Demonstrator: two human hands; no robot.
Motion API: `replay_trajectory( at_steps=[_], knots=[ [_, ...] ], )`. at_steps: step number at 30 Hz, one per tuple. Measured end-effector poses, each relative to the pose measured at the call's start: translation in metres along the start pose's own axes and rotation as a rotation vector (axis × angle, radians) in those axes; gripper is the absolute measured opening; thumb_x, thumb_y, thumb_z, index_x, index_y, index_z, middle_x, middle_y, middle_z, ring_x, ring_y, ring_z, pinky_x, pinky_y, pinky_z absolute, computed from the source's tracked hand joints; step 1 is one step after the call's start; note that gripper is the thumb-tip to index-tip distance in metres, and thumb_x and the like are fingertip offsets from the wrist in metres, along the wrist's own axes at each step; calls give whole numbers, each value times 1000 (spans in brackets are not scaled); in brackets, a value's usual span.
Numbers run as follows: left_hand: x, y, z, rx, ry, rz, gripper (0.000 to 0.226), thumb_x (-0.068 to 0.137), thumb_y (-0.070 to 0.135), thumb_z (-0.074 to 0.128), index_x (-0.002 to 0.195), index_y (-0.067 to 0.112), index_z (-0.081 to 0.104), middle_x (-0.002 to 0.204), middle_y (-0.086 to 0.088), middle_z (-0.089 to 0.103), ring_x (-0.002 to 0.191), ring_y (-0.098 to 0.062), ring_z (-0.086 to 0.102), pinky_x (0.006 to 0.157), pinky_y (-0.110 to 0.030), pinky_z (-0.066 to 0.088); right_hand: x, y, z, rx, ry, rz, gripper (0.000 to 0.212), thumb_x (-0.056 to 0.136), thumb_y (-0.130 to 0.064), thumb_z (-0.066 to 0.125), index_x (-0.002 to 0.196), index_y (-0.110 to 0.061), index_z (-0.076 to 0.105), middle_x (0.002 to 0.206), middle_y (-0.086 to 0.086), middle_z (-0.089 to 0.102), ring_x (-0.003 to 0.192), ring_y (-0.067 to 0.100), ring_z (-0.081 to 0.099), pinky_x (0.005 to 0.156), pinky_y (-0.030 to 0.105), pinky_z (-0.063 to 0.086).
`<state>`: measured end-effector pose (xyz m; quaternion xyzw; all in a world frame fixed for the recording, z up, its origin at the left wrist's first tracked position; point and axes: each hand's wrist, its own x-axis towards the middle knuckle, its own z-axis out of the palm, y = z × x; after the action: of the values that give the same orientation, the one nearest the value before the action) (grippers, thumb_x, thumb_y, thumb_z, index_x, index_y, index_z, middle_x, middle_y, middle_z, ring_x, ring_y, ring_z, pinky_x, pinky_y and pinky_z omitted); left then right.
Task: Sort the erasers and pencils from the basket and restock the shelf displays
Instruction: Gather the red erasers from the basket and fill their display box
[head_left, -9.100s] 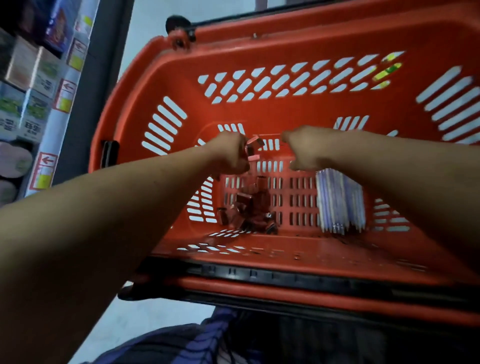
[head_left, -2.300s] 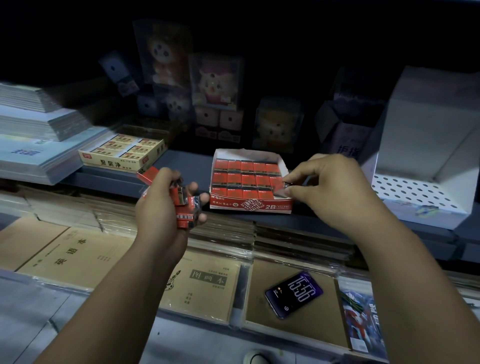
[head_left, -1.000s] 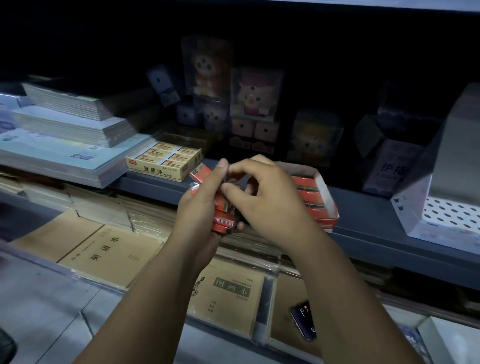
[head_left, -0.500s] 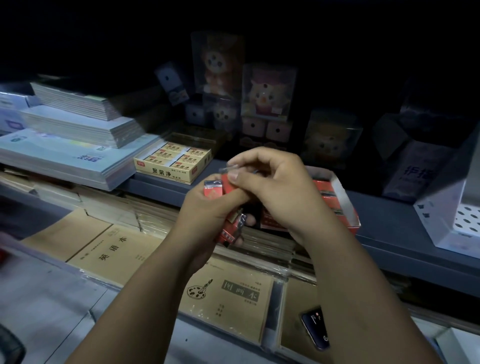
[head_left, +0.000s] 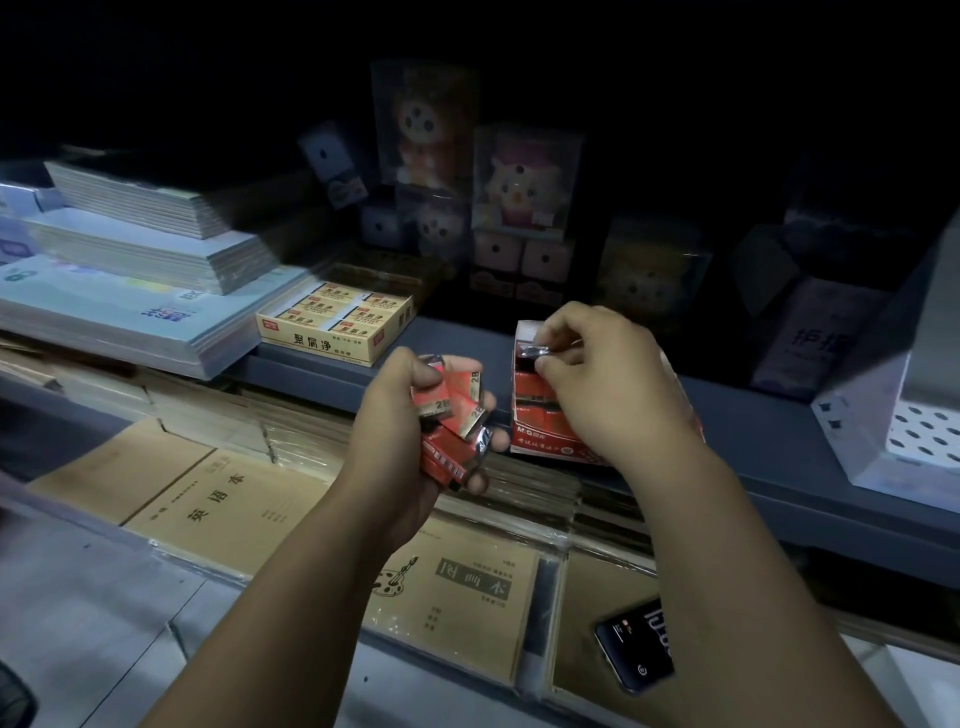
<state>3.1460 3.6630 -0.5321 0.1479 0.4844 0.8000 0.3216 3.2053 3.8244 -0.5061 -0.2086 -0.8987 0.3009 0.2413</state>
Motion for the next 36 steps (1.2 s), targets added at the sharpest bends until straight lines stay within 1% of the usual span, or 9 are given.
replay_trajectory(
  at_steps=[8,13,16,22,26,29,32,34,36],
  knots=[
    [-2,-4,5,-19,70,34,31,102,26,46,129,13,57,93,-16,69,67,-27,64,43,-28,43,10,-1,10,-91,5,65,10,98,-18,65,89,-23,69,102,-3,66,90,15,62,59,24,48],
    [-1,-4,5,30,83,51,44,101,27,59,132,-2,51,93,-17,70,67,-22,67,39,-27,45,7,-6,6,-101,-39,86,21,101,-17,59,115,-21,74,121,4,66,101,21,65,82,37,59],
    [-1,-5,4,46,69,66,37,99,29,62,126,5,54,94,-15,71,69,-22,67,40,-27,46,6,-8,6,-141,-129,80,32,103,-14,52,130,-23,68,134,3,57,109,25,62,93,43,56],
    [0,-5,2,38,93,84,35,92,32,69,118,10,61,91,-13,71,67,-20,66,42,-27,45,-5,-13,-5,114,-17,-89,16,100,-29,60,107,-33,73,105,-15,65,87,0,61,67,12,40],
    [1,-4,-2,42,75,109,46,84,36,74,120,9,64,93,-14,72,68,-19,66,42,-27,45,-14,-22,-10,443,-230,-123,15,89,-26,77,104,-31,75,90,-1,74,82,26,70,73,34,58],
    [1,-3,-3,50,59,121,48,81,38,75,118,9,65,89,-13,71,69,-19,66,42,-27,44,-15,-21,-7,538,-260,-133,27,85,-17,81,110,-24,74,93,9,74,89,49,63,88,56,54],
    [0,-2,-3,55,17,122,48,83,35,73,120,6,64,87,-14,70,69,-18,66,42,-26,45,-13,-20,-7,562,-253,-77,36,83,-12,81,116,-21,70,91,9,75,77,39,69,72,42,61],
    [0,-2,-3,67,-9,115,49,83,35,72,120,5,63,86,-17,69,68,-18,66,42,-26,46,-12,-19,-6,574,-264,-35,38,85,-12,80,119,-20,68,87,10,74,64,20,68,57,23,52],
    [-1,-2,-1,69,-33,109,50,82,35,72,121,5,63,85,-18,68,68,-18,66,43,-25,47,-12,-19,-5,565,-262,-35,37,87,-11,78,120,-23,68,86,12,72,62,15,66,56,19,48]
  ],
)
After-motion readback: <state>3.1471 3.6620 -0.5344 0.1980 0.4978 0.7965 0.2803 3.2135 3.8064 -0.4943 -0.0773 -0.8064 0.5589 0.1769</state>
